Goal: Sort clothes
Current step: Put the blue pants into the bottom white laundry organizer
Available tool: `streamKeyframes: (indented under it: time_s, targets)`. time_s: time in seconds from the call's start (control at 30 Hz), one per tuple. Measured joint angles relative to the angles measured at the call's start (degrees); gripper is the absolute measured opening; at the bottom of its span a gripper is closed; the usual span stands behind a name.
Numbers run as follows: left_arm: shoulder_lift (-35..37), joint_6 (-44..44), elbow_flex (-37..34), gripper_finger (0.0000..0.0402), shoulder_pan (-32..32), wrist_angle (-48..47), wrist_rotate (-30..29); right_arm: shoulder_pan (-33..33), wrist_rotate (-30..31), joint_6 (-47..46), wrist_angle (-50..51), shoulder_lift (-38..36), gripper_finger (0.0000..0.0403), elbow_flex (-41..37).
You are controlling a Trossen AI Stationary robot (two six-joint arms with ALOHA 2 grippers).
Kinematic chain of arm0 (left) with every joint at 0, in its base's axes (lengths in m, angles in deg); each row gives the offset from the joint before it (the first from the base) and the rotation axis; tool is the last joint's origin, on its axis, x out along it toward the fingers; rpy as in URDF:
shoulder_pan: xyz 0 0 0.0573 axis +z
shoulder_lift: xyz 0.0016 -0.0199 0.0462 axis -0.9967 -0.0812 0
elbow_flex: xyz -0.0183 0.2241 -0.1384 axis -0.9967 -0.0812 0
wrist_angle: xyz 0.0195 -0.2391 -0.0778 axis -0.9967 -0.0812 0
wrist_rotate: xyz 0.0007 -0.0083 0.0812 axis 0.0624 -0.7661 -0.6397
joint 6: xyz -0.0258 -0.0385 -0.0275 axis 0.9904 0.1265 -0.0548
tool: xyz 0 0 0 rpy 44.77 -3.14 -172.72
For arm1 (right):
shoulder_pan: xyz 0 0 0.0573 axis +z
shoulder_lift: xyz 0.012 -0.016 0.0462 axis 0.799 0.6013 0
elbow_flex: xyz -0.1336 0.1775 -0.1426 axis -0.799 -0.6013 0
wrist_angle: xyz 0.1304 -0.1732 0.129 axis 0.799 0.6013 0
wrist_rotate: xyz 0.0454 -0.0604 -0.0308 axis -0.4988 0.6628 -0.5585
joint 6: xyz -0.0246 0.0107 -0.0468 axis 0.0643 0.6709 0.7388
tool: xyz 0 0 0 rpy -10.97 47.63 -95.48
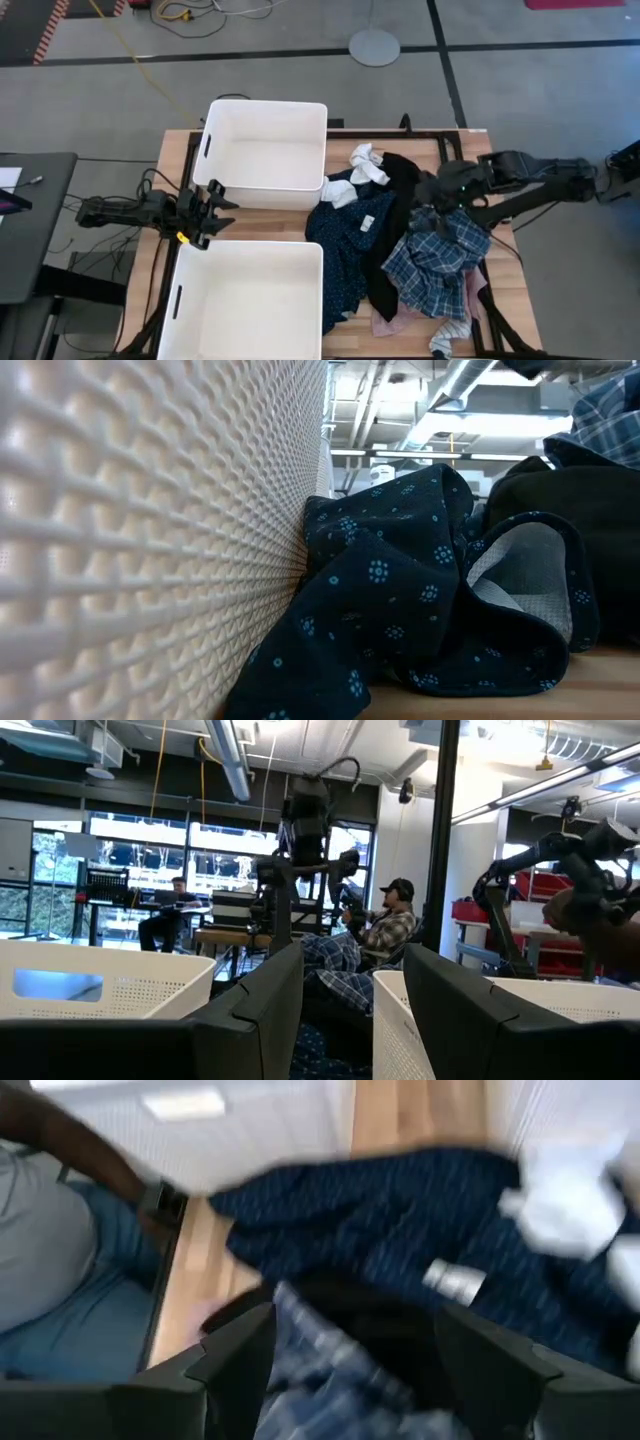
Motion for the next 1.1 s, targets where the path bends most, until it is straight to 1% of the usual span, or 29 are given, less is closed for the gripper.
streamKeyframes:
  time_s: [0.17,0.4,0.6,0.73,0.87,0.97,1.1]
  targets:
    - [0.0,0.0,0.0,0.0169,0.0,0.0,0.0,3.5,0.2,-10.0,5.9,0.0,0.029,0.0]
    - [0.0,0.0,0.0,0.0169,0.0,0.0,0.0,7.6,2.8,-19.6,15.4,0.0,0.029,0.0]
    - [0.0,0.0,0.0,0.0169,0.0,0.0,0.0,12.8,4.6,-27.1,19.7,-1.2,0.029,0.0]
    - [0.0,0.0,0.0,0.0169,0.0,0.0,0.0,17.3,6.3,-33.5,19.7,-2.6,0.029,0.0]
    - [0.0,0.0,0.0,0.0169,0.0,0.0,0.0,23.6,7.7,-40.0,17.2,-2.6,0.029,0.0]
    - [0.0,0.0,0.0,0.0169,0.0,0.0,0.0,28.4,10.4,-44.2,17.8,-1.6,0.029,0.0]
    - [0.0,0.0,0.0,0.0169,0.0,0.0,0.0,32.7,13.4,-48.2,17.9,0.8,0.029,0.0]
